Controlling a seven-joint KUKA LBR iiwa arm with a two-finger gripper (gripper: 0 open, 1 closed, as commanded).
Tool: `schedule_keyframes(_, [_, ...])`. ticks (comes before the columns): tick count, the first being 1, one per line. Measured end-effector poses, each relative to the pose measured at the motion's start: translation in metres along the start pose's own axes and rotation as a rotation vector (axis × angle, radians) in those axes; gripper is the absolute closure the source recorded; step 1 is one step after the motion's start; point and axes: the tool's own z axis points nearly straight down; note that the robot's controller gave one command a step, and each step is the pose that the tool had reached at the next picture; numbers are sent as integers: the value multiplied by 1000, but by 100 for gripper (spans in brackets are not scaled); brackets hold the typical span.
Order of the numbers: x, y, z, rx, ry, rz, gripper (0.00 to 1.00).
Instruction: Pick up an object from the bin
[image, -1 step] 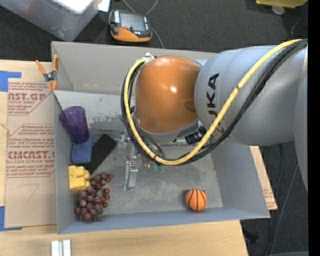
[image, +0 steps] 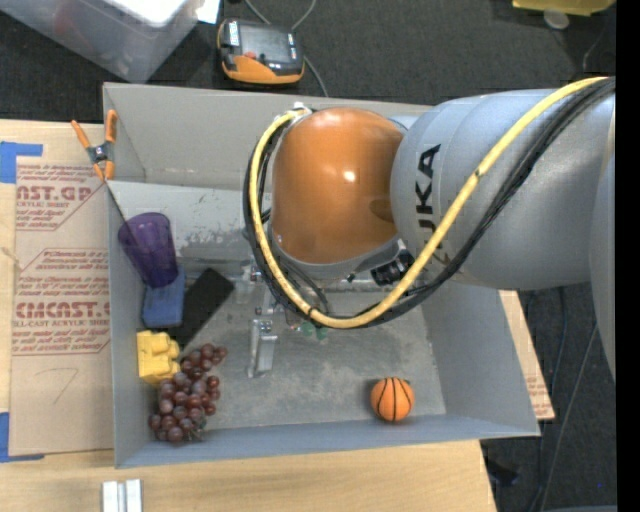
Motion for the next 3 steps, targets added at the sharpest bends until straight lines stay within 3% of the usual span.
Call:
schedule_keyframes(1, [13, 26, 103, 0, -2, -225, 0])
schedule_keyframes(2, [18, 31, 102, 0, -3, -354, 0])
schedule_keyframes(3, [26, 37, 120, -2, 1, -675, 0])
